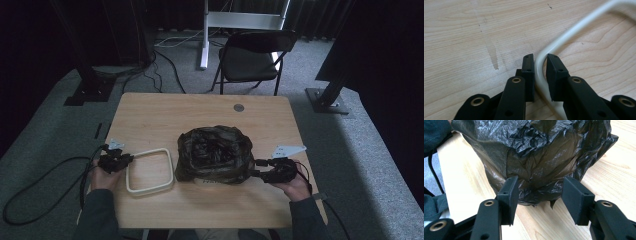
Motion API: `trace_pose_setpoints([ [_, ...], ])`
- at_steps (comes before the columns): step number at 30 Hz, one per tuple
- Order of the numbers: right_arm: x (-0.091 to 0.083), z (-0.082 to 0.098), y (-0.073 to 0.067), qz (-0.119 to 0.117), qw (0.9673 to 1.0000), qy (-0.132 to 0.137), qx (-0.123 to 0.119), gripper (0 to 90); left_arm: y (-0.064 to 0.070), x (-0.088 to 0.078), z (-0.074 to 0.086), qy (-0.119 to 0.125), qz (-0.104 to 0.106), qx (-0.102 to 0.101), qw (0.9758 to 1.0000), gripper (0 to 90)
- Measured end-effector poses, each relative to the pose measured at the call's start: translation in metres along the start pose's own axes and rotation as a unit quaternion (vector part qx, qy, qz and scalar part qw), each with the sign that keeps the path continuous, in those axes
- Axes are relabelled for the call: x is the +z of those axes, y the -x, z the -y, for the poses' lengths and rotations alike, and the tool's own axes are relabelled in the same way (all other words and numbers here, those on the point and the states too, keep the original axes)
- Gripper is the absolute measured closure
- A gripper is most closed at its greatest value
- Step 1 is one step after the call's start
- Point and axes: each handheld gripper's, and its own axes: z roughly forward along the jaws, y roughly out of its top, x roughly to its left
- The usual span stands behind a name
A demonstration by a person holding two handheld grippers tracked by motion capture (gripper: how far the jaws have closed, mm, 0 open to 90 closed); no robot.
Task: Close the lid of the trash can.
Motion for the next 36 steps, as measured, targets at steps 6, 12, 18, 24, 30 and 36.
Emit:
trace_pose_setpoints([
  [6,0.001,0.0,-0.001,0.0,1.0,0.0,-0.001,47.1,-0.004,-0.012,-0.001,0.024,0.006,-0.013,0.9996,78.8],
  [12,0.001,0.0,0.0,0.0,1.0,0.0,-0.001,47.1,-0.009,-0.023,-0.005,0.056,0.017,-0.035,0.9977,78.9],
  [18,0.001,0.0,0.0,0.0,1.0,-0.001,0.0,47.1,-0.012,-0.034,-0.011,0.081,0.023,-0.05,0.9952,78.9],
  [24,0.001,0.0,-0.001,-0.001,1.0,-0.001,-0.001,47.1,-0.009,-0.041,-0.021,0.104,0.029,-0.055,0.9927,79.0],
  [30,0.001,0.0,0.0,0.0,1.0,-0.001,0.0,47.1,-0.003,-0.046,-0.032,0.118,0.038,-0.054,0.9908,79.0],
  [36,0.0,0.0,0.0,0.0,1.0,0.0,0.0,47.1,0.001,-0.05,-0.041,0.133,0.051,-0.058,0.9881,79.0],
])
